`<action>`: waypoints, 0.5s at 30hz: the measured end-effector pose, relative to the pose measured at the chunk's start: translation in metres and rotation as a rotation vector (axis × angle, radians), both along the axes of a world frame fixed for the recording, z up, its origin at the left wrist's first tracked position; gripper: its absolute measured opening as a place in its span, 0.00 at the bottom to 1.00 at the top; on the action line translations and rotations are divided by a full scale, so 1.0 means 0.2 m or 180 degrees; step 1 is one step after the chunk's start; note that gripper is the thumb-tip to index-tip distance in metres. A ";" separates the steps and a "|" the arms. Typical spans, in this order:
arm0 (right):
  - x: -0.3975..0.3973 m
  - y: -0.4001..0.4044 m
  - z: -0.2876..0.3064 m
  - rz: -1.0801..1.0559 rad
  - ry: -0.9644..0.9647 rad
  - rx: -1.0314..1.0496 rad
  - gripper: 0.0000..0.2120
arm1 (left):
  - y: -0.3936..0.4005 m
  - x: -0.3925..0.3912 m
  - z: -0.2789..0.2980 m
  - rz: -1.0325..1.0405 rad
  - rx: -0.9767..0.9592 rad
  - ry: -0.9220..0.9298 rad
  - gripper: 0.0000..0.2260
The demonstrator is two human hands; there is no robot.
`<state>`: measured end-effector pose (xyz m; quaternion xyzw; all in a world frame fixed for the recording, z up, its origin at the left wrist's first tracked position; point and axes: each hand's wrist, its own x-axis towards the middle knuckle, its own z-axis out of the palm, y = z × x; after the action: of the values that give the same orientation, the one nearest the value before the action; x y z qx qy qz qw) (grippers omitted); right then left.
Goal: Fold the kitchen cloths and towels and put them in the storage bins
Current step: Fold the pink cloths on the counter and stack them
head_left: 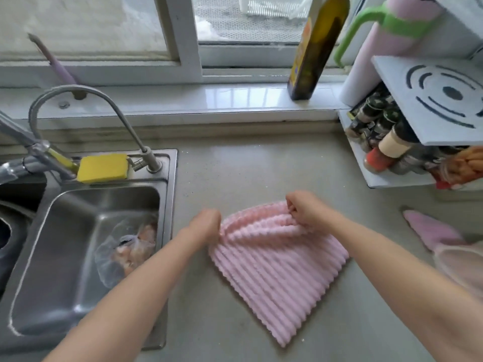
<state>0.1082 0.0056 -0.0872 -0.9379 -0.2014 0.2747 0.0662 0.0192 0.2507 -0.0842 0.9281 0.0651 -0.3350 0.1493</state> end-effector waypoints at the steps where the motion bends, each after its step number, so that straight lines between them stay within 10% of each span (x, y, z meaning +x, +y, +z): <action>1: -0.07 -0.04 0.03 0.0135 0.0154 -0.0246 0.05 | -0.03 -0.02 0.01 -0.0335 0.0035 0.0175 0.07; 6: -0.34 -0.23 0.10 -0.0022 0.1134 -0.0475 0.12 | -0.13 -0.03 0.04 -0.1136 0.0453 -0.0001 0.10; 15: -0.41 -0.42 0.01 -0.1317 -0.0625 0.0242 0.03 | -0.21 0.10 -0.04 -0.0341 0.0148 -0.0839 0.12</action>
<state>0.0271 -0.0779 -0.0858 -0.9782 -0.0205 0.1550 0.1365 0.0393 0.2096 -0.0927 0.9694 0.0030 -0.2160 0.1169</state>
